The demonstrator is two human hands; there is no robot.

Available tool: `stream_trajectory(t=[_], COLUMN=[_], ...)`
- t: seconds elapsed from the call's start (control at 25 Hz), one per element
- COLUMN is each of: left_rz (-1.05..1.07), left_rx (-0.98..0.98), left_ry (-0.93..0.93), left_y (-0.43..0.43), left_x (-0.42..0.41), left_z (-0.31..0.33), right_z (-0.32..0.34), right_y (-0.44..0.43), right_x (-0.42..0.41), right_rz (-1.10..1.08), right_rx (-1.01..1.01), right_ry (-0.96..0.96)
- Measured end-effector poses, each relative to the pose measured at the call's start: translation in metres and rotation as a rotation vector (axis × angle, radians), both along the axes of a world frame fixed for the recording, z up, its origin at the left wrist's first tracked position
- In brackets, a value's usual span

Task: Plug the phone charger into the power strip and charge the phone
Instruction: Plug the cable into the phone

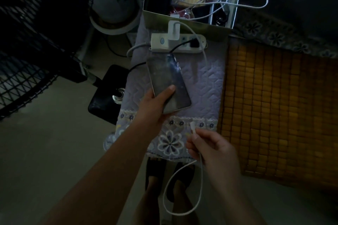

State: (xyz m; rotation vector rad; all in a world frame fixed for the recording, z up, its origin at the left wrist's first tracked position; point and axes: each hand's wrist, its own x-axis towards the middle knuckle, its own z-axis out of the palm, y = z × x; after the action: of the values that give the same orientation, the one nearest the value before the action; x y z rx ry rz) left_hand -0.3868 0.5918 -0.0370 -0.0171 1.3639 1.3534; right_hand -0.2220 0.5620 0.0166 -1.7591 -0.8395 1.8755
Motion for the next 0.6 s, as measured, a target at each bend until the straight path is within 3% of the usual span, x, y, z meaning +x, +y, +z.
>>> stream_trajectory(t=[0.28,0.6], left_rz=[-0.093,-0.155], left_rx=[0.064,0.082], left_ry=[0.031,0.096], left_y=[0.002,0.004], left_x=[0.004,0.008], left_z=[0.039,0.041], right_z=[0.018,0.028], right_y=[0.002,0.006], right_x=[-0.021,-0.021], right_rz=[0.077,0.043], right_rx=[0.055,0.069], right_ry=[-0.013,0.024])
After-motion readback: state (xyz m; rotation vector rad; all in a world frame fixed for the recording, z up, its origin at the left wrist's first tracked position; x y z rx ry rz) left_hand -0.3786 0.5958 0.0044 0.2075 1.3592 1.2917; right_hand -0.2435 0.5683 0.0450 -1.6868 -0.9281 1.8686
